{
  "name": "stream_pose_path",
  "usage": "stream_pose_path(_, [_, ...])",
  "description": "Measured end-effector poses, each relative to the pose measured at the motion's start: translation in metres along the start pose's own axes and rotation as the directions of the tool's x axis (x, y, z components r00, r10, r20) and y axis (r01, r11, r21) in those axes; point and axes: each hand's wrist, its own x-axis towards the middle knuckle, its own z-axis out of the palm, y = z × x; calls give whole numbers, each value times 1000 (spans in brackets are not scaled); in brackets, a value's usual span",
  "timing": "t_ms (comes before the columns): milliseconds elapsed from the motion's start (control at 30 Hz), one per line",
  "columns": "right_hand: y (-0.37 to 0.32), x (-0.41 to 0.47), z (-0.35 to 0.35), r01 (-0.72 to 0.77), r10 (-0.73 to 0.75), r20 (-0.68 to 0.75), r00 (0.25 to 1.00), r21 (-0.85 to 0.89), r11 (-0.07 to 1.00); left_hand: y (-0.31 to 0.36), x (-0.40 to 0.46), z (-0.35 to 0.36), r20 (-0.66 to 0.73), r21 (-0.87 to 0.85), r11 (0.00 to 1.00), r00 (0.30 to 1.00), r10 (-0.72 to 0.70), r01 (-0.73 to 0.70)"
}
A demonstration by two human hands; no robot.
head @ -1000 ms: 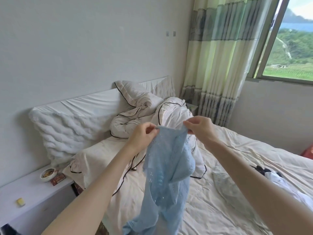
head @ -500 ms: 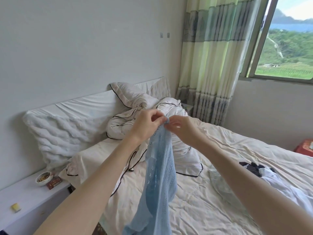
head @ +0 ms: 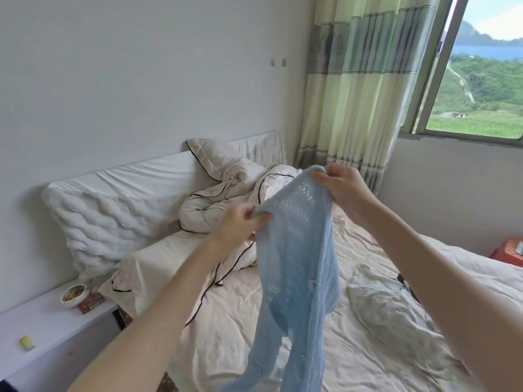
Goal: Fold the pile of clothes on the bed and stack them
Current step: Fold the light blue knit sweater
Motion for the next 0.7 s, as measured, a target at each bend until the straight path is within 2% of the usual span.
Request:
stream_pose_path(67, [16,-6,-10,-59,65,57,996,-90,994,20,5,-13,42,40,998,998,38,-39])
stream_pose_path(133, [29,-18,-15,-101,136,207,969,-170,980,36,12,-18,91,139,986,993,76,-89])
stream_pose_path(200, [37,-31,-10,-67,131,377,917,-177,982,47,20,-13,135,252,959,986,99,-131])
stream_pose_path(233, [38,-36,-6,-5,85,416,905,-190,982,51,23,-8,152,303,941,982,109,-152])
stream_pose_path(300, [37,-42,7,133,-38,392,919,-218,967,55,27,2,175,373,905,973,150,-207])
stream_pose_path(367, [33,-44,16,197,-133,277,952,-220,955,55,28,7,184,388,886,963,197,-255])
stream_pose_path(433, [28,-42,13,175,-141,188,972,-179,968,50,27,7,156,344,901,962,222,-264])
stream_pose_path(500, [18,-40,6,89,-71,184,980,-93,992,38,22,6,87,248,938,970,225,-240])
stream_pose_path(600, [-1,-35,-1,19,-17,190,982,-4,1000,4,9,9,65,129,981,988,140,-148])
stream_pose_path(700, [-23,-29,0,30,-43,195,980,70,997,-40,-8,21,181,282,959,982,-47,-6])
